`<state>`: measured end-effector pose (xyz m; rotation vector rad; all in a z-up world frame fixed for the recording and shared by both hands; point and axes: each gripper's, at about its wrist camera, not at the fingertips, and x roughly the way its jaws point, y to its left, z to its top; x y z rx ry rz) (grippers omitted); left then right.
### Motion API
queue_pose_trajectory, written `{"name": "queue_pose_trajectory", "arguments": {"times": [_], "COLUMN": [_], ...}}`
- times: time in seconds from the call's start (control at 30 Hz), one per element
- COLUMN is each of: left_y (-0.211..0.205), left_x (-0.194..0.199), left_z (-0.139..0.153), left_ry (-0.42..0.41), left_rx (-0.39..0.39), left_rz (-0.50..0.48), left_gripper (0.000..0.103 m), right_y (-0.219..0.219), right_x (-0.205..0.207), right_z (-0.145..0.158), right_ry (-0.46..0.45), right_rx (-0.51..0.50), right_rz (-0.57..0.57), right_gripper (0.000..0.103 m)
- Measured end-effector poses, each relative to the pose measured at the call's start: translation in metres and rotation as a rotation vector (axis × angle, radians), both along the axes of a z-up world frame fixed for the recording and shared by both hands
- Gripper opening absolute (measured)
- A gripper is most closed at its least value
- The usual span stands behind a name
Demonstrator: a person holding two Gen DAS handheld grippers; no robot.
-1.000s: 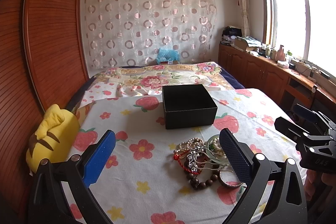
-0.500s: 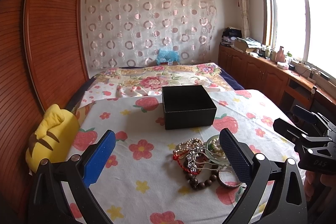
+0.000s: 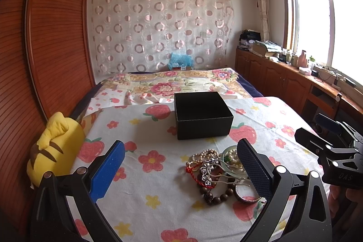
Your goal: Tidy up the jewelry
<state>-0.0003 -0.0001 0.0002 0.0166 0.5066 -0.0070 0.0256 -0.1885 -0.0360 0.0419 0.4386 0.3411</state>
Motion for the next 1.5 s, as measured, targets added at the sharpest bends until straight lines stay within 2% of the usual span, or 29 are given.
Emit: {"name": "queue_pose_trajectory", "arguments": {"times": [0.93,1.2,1.5], "left_y": [0.000,-0.008,0.004], "left_x": [0.000,0.009,0.026], "left_z": [0.000,-0.013,-0.036], "left_ry": [0.000,0.054,0.142], "left_rx": [-0.002,-0.002,-0.017], "left_rz": [-0.001,-0.002,-0.036], "left_gripper": [0.095,0.095,0.095], "right_y": [0.000,-0.001,0.004], "right_x": [0.001,0.003,0.010], "right_z": [-0.001,-0.009,-0.027], "right_ry": [0.000,0.021,0.066], "right_rx": [-0.002,-0.009,-0.037], "right_rz": [0.003,0.014,0.055], "right_gripper": [0.101,0.101,0.101]}}
